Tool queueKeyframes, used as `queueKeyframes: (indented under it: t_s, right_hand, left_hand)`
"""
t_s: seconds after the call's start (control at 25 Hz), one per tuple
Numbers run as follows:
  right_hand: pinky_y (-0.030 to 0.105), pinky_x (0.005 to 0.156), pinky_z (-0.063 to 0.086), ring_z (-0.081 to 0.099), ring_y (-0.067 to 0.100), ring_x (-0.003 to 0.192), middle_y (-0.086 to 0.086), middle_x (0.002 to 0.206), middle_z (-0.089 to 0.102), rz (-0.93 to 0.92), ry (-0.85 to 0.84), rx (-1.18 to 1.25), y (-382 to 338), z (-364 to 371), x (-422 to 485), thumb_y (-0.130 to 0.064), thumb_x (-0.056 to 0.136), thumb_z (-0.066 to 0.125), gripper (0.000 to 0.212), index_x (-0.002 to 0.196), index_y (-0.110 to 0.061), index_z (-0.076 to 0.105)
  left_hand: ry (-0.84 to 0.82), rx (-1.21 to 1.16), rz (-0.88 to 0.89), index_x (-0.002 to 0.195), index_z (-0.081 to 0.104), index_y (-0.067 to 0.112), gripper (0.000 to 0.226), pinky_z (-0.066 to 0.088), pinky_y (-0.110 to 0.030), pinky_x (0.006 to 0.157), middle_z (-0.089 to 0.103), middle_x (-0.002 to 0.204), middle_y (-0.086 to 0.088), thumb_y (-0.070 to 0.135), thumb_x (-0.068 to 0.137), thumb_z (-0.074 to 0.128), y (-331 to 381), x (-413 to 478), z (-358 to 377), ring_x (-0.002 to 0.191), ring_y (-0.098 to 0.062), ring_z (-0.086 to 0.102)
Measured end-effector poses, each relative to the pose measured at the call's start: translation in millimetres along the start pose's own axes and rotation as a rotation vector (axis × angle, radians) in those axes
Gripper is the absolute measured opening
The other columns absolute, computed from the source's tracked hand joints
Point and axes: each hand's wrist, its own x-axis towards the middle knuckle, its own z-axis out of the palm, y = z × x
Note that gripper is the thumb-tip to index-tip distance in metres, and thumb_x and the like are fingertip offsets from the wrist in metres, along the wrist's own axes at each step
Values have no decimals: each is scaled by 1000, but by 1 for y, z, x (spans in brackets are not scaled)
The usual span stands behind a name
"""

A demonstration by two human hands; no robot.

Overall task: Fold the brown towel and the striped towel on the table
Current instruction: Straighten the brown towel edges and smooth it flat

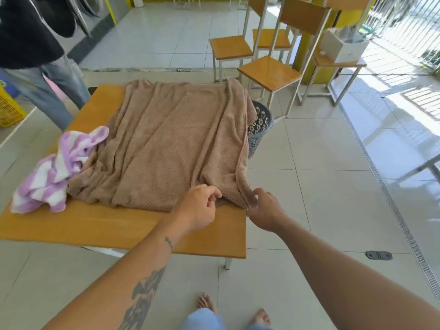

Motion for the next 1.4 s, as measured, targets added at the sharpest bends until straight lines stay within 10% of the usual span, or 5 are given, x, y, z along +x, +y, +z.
queueKeyframes:
  t_s: [0.24, 0.84, 1.0, 1.2, 1.4]
  right_hand:
    - [28, 59, 41, 56, 19, 72, 2, 72, 62, 105, -111, 334, 2, -15, 20, -13, 84, 61, 9, 77, -11, 66]
    - [30, 54, 39, 54, 21, 64, 14, 71, 60, -254, -336, 443, -13, -110, 56, -13, 86, 60, 16, 72, -5, 64]
    - [30, 62, 45, 61, 22, 70, 5, 76, 67, -400, -225, 370, 1, -121, 58, -8, 79, 54, 18, 82, -22, 65]
    - [16, 70, 42, 53, 5, 82, -10, 94, 56, -761, -232, -3, 37, -124, 37, -13, 78, 68, 33, 96, -34, 50]
    - [32, 70, 43, 57, 24, 91, 2, 103, 59, -727, -84, -32, 33, -110, 44, -17, 82, 59, 25, 104, -23, 49]
  left_hand:
    - [-101, -16, -42, 109, 63, 29, 25, 50, -31, 87, 55, 99, 13, 18, 94, 47, 12, 21, 24, 94, -8, 53]
    - [310, -333, -252, 99, 67, 36, 20, 52, -31, 83, 57, 103, 8, 49, 84, 63, 102, 40, 71, 94, -11, 59]
    - [515, -507, -481, 65, 58, 15, 31, 38, -22, 51, 59, 65, 4, 28, 93, 60, 136, 38, 78, 60, -18, 52]
    - [585, -1056, -796, 88, 75, 8, 15, 43, -22, 53, 74, 81, -6, 17, 93, 63, 167, 38, 78, 68, -16, 61]
    - [529, -1007, -743, 93, 68, 8, 12, 39, -31, 60, 67, 85, 7, 18, 95, 62, 188, 39, 66, 61, -15, 50]
